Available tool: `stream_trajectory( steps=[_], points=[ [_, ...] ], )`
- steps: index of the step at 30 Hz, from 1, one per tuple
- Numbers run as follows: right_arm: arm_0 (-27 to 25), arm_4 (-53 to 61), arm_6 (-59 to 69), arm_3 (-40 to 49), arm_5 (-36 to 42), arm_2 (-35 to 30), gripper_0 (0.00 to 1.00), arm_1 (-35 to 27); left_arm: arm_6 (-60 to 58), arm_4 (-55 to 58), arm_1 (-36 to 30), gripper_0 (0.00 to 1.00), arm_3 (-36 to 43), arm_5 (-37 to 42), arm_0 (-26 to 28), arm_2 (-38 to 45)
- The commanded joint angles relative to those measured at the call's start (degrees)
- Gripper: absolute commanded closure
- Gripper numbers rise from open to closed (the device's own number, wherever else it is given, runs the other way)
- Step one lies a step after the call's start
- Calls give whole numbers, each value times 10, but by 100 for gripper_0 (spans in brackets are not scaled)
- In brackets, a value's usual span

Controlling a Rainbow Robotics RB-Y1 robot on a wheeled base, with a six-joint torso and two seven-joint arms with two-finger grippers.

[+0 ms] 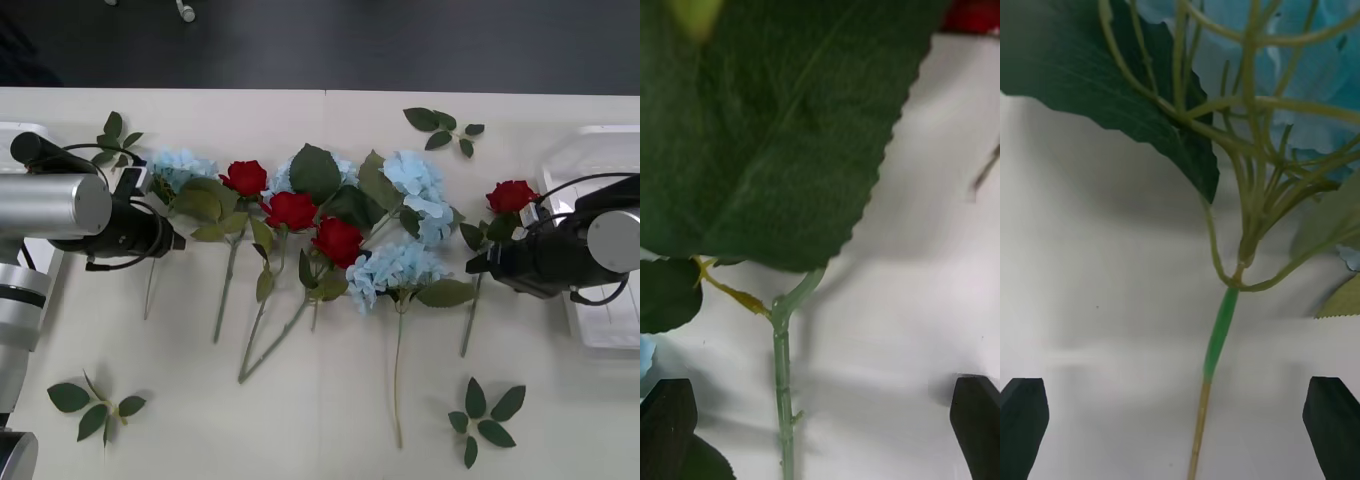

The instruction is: Put the red flowers into the right box and the blue flowers into the left box

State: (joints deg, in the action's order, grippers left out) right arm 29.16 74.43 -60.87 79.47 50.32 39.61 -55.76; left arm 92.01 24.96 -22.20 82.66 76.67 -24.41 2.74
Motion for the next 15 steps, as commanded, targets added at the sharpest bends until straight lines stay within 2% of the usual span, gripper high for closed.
stream_trajectory(
  steps=[1,7,8,9,10,12,15],
  points=[
    [44,-11,94,-36,-13,43,0,29,-12,-7,-6,0,-5,-6,-19,-11],
    [92,-25,141,-80,-13,92,0,63,-12,-7,-4,0,-7,-6,-18,-20],
    [98,-27,142,-88,-13,97,0,69,-12,-8,-2,8,-7,-6,-18,-20],
    [104,-29,143,-99,-13,103,0,77,-12,-8,1,54,-8,-6,-18,-20],
    [107,-31,144,-106,-13,107,0,82,-11,-10,2,80,-8,-7,-18,-20],
    [116,-36,146,-121,-11,119,0,94,-11,-11,6,99,-8,-10,-17,-20],
    [129,-41,146,-142,-10,144,0,106,-10,-11,10,100,-8,-10,-17,-20]
  ],
)
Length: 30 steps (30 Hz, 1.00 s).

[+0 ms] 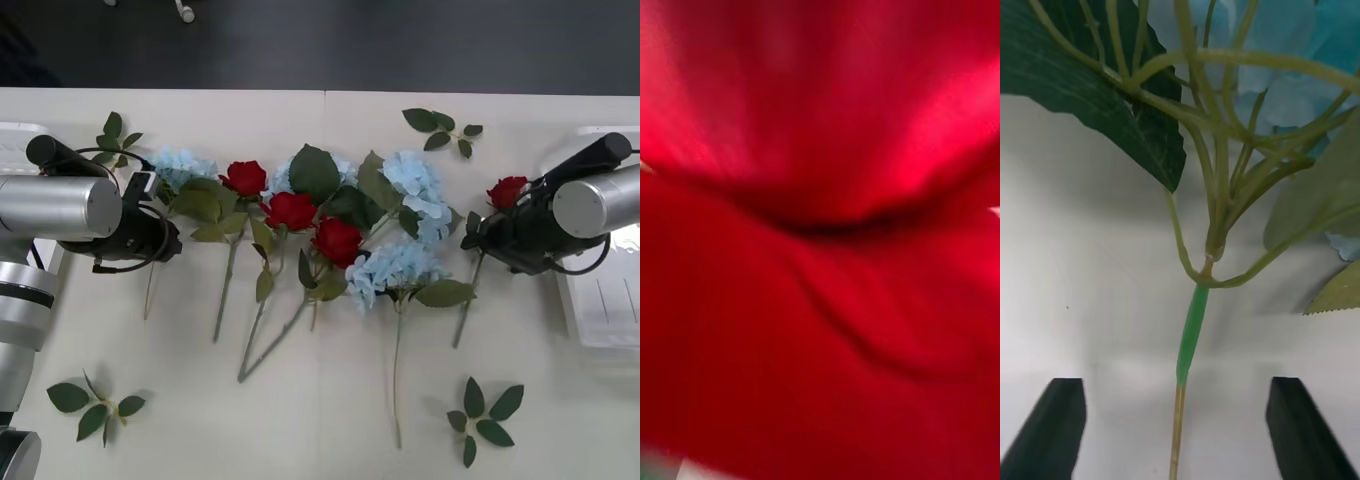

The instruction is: Put the red flowers into the right box and the blue flowers into the left box

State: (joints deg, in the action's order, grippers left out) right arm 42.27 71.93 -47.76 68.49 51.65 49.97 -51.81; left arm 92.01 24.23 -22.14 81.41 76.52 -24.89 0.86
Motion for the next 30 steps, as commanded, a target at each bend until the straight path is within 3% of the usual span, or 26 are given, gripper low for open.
stream_trajectory(
  steps=[1,5,7,9,10,11,19,30],
  points=[
    [4,-19,14,-38,-23,51,0,71,-11,-4,10,100,4,-8,-12,-2],
    [19,-25,12,-60,-23,84,0,85,-10,-4,11,100,4,-8,-10,-1],
    [26,-29,9,-68,-22,94,23,91,-10,-5,11,100,4,-8,-10,-1],
    [29,-32,7,-76,-16,98,63,99,-10,-3,11,100,4,-8,-10,-1],
    [30,-33,6,-77,-15,99,76,102,-9,-2,11,100,4,-8,-10,-2],
    [29,-35,4,-78,-13,98,98,104,-9,-1,11,100,4,-8,-10,-1],
    [29,-45,-1,-74,-9,102,100,115,-10,21,11,100,45,20,-10,34],
    [34,-59,-1,0,52,78,100,79,-14,80,10,100,284,123,80,186]
  ],
)
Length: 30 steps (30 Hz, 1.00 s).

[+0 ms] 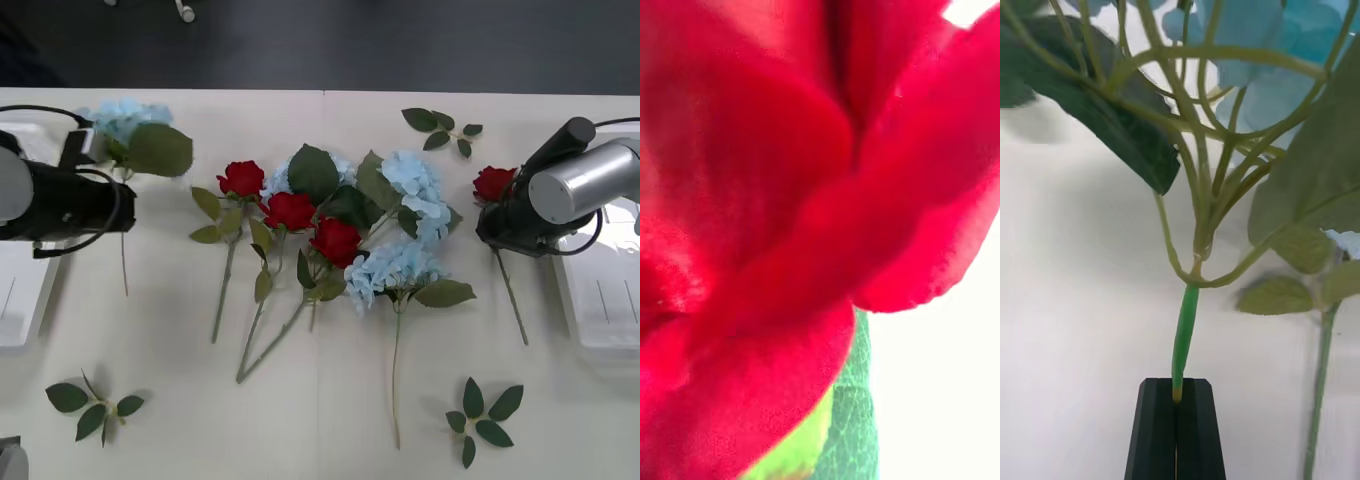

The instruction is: Put the red flowers into the right box and the blue flowers into the left box

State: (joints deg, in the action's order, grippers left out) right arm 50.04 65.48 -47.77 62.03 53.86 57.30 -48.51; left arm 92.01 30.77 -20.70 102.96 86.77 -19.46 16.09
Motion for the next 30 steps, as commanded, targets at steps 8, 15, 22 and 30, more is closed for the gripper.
stream_trajectory(
  steps=[8,15,22,30],
  points=[
    [-63,9,-4,253,159,-86,100,-75,-24,0,-5,100,204,44,87,121],
    [-155,-11,-4,375,195,-214,100,-129,-37,-32,-6,100,238,42,112,176],
    [-300,-96,-4,483,240,-401,100,-134,-39,-48,-25,100,233,39,122,228],
    [-421,-108,-16,514,241,-579,100,-138,-39,-92,-56,100,189,13,128,237]
  ],
)
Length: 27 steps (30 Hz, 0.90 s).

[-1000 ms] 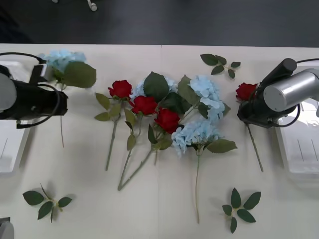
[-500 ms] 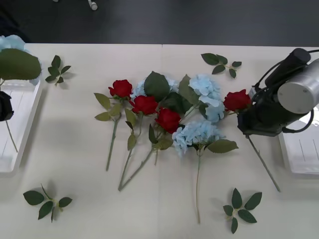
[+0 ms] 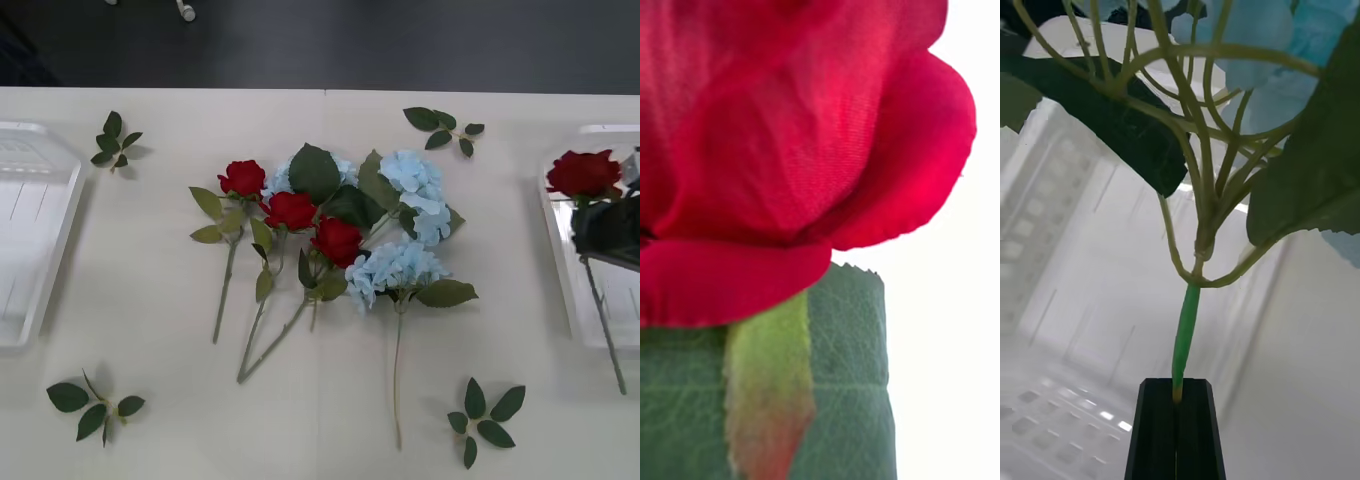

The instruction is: Put the red flowers into the right box and the blue flowers into the left box

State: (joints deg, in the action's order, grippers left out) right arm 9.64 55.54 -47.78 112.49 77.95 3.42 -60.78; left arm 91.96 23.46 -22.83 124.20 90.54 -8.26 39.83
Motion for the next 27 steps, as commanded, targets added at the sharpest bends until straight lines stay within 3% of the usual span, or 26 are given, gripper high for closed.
stream_trajectory(
  steps=[1,6,14,24,25,26,27],
  points=[
    [-24,-15,-19,6,0,-53,100,-17,-39,-22,-39,100,-41,-36,15,0],
    [-29,-40,-25,-36,-13,-68,100,-31,-39,-22,-62,100,-109,-92,11,-1],
    [-30,-87,-40,-146,-108,-68,100,-40,-39,-25,-98,100,-236,-166,-16,-5],
    [-29,-126,-50,-228,-178,-68,100,-43,-39,-24,-108,98,-291,-211,-21,-19],
    [-29,-127,-51,-236,-192,-68,100,-43,-39,-23,-108,79,-291,-211,-20,-19],
    [-29,-127,-52,-244,-205,-68,100,-43,-39,-23,-108,32,-291,-211,-20,-19],
    [-29,-127,-52,-248,-211,-68,100,-43,-38,-22,-108,12,-291,-211,-21,-20]
  ],
)
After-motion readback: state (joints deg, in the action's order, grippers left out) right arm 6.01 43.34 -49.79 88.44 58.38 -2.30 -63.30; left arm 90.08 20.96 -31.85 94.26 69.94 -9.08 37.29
